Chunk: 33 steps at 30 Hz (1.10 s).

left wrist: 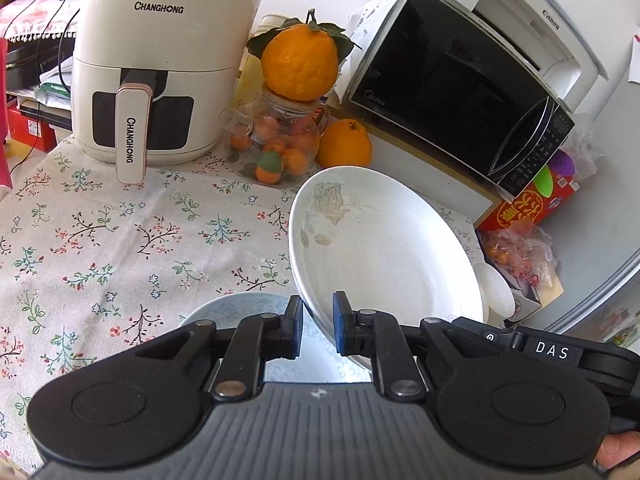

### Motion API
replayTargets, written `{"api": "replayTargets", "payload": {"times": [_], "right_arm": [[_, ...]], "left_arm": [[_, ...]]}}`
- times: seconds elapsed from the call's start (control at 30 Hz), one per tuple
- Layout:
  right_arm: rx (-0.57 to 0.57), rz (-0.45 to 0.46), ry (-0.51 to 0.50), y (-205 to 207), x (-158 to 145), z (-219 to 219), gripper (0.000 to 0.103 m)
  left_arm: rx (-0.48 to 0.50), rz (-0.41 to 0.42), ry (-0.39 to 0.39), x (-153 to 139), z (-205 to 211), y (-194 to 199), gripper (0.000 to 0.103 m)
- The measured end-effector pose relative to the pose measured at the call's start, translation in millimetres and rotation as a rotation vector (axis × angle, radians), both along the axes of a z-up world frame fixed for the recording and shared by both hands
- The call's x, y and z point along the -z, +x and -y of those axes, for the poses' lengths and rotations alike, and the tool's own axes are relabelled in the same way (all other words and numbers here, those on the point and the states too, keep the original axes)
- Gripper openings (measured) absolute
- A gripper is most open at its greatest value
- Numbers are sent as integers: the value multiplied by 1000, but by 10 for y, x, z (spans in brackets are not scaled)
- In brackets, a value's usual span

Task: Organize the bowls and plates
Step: 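Lift the white flower-print plate with both grippers and carry it toward the blue plates, then lower the white plate onto the stacked blue-patterned plates with both grippers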

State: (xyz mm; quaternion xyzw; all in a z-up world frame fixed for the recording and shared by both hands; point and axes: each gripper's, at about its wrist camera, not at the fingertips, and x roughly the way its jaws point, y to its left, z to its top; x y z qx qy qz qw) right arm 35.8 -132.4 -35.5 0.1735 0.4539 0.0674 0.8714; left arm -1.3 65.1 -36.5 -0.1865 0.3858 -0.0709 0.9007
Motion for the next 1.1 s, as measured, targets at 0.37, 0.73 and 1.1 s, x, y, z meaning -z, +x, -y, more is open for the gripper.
{"api": "replayTargets", "payload": {"times": [0.37,0.73,1.1], "right_arm": [[-104,-104,-71,-220,322,-458,14],[-133,-142,-161,-280,454,-649,14],[-142,-122,-229,-296,474,-692,15]], "left_arm": [[-33,-101,38,337,-293,-295,13],[-32,-159,79,536,-319,-356,13],[-7,-157,132,609,-237,-348,14]]}}
